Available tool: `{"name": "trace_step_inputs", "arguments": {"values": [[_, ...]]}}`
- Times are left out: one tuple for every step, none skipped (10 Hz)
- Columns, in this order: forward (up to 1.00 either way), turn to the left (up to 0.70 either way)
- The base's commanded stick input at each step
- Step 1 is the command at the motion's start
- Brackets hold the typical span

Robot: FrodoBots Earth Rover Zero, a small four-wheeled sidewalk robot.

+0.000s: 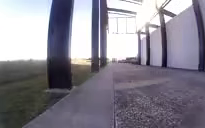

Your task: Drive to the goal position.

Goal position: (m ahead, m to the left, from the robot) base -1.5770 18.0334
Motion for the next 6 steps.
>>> {"name": "trace_step_inputs", "arguments": {"values": [[0.00,-0.07],[0.00,-0.07],[0.00,-0.07],[0.00,-0.07],[0.00,-0.07],[0.00,-0.07]]}}
